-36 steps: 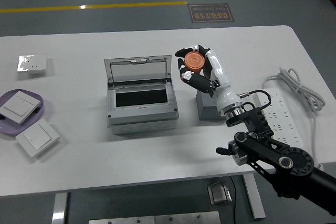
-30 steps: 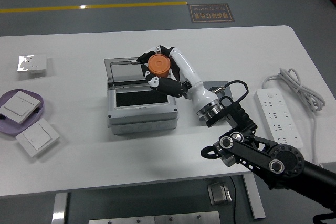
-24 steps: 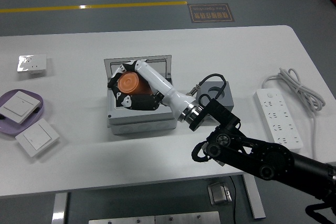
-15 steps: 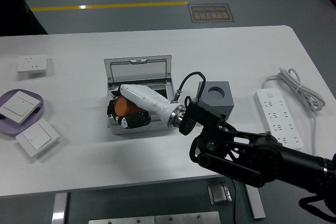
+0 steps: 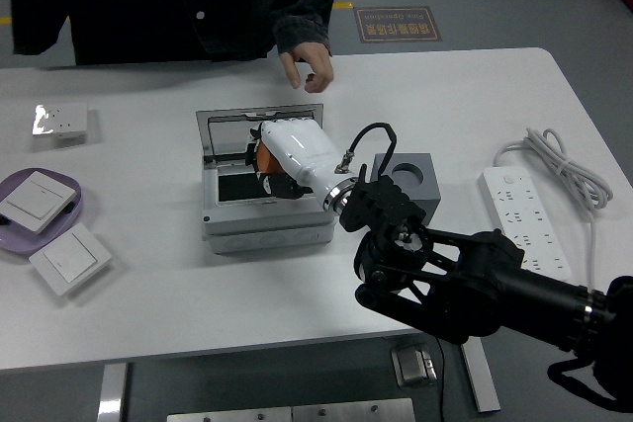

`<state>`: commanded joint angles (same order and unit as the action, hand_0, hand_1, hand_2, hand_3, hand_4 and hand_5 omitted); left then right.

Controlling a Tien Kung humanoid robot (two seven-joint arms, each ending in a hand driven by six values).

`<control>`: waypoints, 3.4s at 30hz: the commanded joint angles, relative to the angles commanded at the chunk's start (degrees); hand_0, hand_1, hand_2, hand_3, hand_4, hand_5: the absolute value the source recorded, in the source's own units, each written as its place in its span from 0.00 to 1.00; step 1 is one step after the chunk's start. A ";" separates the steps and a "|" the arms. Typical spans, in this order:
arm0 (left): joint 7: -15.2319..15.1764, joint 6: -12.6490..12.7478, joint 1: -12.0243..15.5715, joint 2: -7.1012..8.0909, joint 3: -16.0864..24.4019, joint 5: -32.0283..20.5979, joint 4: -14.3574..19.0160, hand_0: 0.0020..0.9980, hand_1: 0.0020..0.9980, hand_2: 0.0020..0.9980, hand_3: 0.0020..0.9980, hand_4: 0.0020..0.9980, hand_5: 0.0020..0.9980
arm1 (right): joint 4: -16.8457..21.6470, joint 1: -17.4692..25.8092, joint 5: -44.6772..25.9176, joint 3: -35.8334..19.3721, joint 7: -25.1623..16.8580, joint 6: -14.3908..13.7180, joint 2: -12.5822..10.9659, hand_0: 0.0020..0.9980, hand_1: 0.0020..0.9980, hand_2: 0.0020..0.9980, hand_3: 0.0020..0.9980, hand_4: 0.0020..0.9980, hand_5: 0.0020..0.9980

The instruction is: Pick up the cylinder from the cube,place it in the box,flap close box

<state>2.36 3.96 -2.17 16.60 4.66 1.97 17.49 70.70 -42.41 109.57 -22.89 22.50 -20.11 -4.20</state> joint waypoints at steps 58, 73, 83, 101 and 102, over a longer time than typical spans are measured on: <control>0.46 -0.06 -0.78 1.06 0.38 1.04 0.10 0.61 0.63 0.61 0.64 0.72 0.27 | -10.85 -12.59 -43.07 9.27 -16.68 -7.48 -4.88 0.82 0.74 0.73 0.78 0.86 0.45; 0.63 0.04 -0.27 0.27 0.54 1.16 0.05 0.61 0.63 0.61 0.64 0.71 0.27 | 6.66 -10.16 -31.32 10.62 -12.02 -7.65 -15.58 0.77 0.71 0.72 0.77 0.84 0.45; 0.22 0.05 -0.05 0.02 -0.13 0.22 0.06 0.61 0.63 0.61 0.64 0.71 0.26 | 16.69 -6.24 -37.87 12.77 -13.96 -8.79 -18.10 0.74 0.70 0.72 0.78 0.83 0.46; -0.22 0.04 0.57 0.05 -0.79 -1.02 0.03 0.61 0.63 0.61 0.64 0.72 0.26 | 21.76 2.64 -47.24 1.06 -18.03 -6.06 -22.92 0.73 0.70 0.73 0.80 0.79 0.49; -0.25 0.04 0.68 0.05 -0.83 -1.14 0.03 0.61 0.63 0.61 0.64 0.72 0.26 | 22.88 3.50 -46.15 -0.59 -17.84 -6.00 -23.47 0.73 0.70 0.73 0.80 0.79 0.49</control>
<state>2.11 4.00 -1.49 16.65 3.83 0.84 17.52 93.59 -38.90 63.42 -23.47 4.66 -26.11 -27.66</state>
